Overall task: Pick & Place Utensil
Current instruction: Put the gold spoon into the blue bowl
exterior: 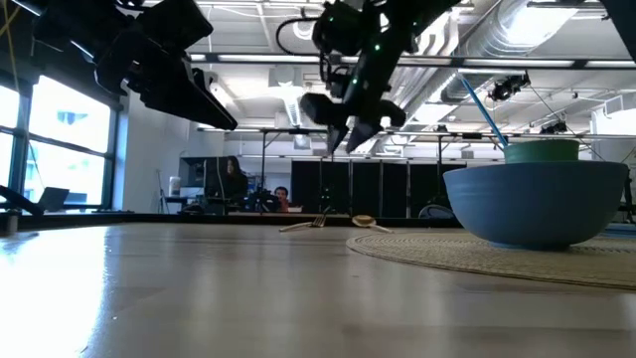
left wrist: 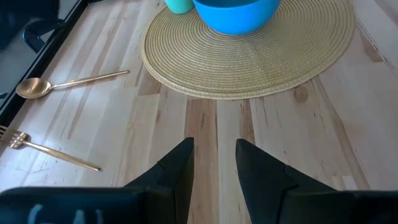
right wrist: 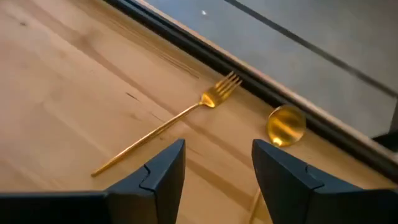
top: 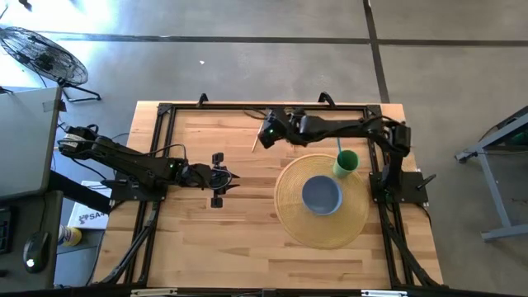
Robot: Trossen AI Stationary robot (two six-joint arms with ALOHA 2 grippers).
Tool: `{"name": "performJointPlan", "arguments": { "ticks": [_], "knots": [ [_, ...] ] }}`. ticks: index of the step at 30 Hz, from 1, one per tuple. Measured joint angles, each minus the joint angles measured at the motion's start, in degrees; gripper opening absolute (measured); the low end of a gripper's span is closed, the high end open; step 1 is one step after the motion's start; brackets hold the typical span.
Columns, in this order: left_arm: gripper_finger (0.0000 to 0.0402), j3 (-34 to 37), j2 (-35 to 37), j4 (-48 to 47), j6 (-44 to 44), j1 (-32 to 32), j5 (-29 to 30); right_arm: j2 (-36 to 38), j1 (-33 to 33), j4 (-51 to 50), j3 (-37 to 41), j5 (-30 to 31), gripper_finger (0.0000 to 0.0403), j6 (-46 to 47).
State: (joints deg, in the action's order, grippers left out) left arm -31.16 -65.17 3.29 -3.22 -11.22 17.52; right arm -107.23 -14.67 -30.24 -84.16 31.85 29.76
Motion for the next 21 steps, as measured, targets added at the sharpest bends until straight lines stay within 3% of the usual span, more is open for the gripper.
{"name": "performJointPlan", "arguments": {
  "ticks": [16, 21],
  "knots": [
    [0.0115, 0.0, 0.0, -0.4, 0.5, 0.0, -0.5, -2.7, 4.7, -5.0, 0.1, 13.7, 0.0157, 15.4],
    [0.0115, 0.0, 0.0, -0.4, 0.5, 0.0, -0.5, -2.7, 4.8, -4.4, 4.0, 14.1, 0.0167, 21.4]
  ]
}}
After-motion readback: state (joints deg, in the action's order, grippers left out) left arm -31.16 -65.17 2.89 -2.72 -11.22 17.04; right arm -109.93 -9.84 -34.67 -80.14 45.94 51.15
